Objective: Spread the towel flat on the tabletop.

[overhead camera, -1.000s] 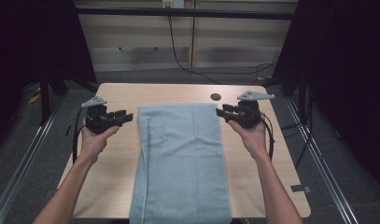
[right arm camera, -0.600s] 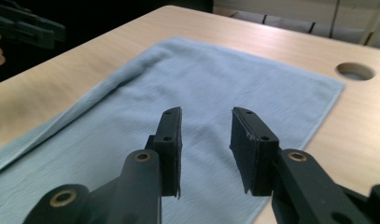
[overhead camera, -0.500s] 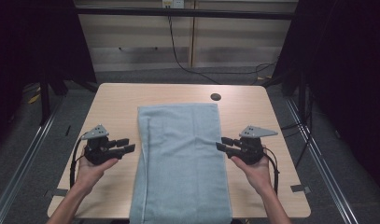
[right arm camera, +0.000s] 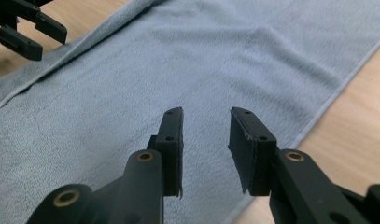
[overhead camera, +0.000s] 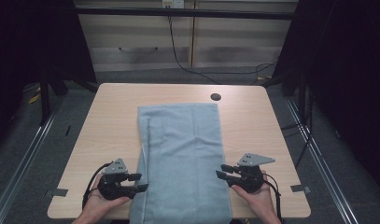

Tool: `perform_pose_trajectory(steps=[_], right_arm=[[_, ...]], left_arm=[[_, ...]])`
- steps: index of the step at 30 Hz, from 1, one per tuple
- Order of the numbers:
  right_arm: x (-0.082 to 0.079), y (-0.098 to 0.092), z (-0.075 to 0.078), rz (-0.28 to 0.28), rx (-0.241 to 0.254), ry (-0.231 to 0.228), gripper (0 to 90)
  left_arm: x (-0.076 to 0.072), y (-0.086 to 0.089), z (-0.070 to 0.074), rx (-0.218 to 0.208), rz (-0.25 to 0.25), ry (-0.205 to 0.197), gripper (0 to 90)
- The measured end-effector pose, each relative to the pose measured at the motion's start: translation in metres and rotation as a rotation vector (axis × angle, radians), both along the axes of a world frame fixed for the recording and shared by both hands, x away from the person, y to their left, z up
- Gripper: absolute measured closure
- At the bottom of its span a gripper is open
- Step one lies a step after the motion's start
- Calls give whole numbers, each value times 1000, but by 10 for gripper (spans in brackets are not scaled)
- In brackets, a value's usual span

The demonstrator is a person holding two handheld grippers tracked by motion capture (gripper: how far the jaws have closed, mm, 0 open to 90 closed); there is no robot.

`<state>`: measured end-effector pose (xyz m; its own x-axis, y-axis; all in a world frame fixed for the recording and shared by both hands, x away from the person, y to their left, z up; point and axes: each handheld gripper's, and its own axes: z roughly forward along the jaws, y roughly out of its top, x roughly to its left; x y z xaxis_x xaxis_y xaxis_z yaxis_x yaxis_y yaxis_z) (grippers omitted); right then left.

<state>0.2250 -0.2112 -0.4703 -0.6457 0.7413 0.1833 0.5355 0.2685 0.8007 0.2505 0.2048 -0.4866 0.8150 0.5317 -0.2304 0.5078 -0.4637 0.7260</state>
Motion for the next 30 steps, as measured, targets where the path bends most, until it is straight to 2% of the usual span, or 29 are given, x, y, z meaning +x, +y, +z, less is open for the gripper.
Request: perform_pose_trajectory(steps=[3,4,7,9,10,11,12,13,14,16,19,21,22,24,28,30], right_arm=[[0,4,-12,12,-29,26,646],[0,6,-14,16,-33,35,644],[2,11,-20,23,-45,44,639],[4,15,-24,36,-69,50,629],[5,18,-26,42,-93,48,627],[5,19,-27,53,-100,52,626],[5,22,-30,64,-107,59,621],[5,23,-32,67,-122,68,619],[4,24,-33,72,-128,52,622],[4,23,-33,61,-123,60,644],[3,18,-33,51,-117,65,654],[1,17,-33,45,-120,63,659],[1,16,-32,45,-123,62,661],[0,15,-32,44,-124,63,670],[-2,13,-31,34,-142,67,683],[-5,12,-30,32,-165,65,692]], left_arm=[[2,-8,-8,39,28,11,477],[4,-10,-9,33,38,15,483],[5,-15,-9,66,67,-17,505],[3,-17,-10,114,72,-81,616],[3,-17,-9,136,70,-91,654],[3,-17,-9,142,88,-92,716],[4,-17,-8,153,85,-100,785],[5,-15,-8,139,92,-83,839],[6,-13,-8,114,99,-65,857],[7,-4,-6,61,112,-39,863],[4,14,1,4,141,-29,865],[4,29,4,-58,165,4,865],[4,36,4,-67,173,5,865],[3,46,4,-55,190,5,865],[1,61,1,-38,189,7,873],[-1,66,-2,-35,183,24,900]])
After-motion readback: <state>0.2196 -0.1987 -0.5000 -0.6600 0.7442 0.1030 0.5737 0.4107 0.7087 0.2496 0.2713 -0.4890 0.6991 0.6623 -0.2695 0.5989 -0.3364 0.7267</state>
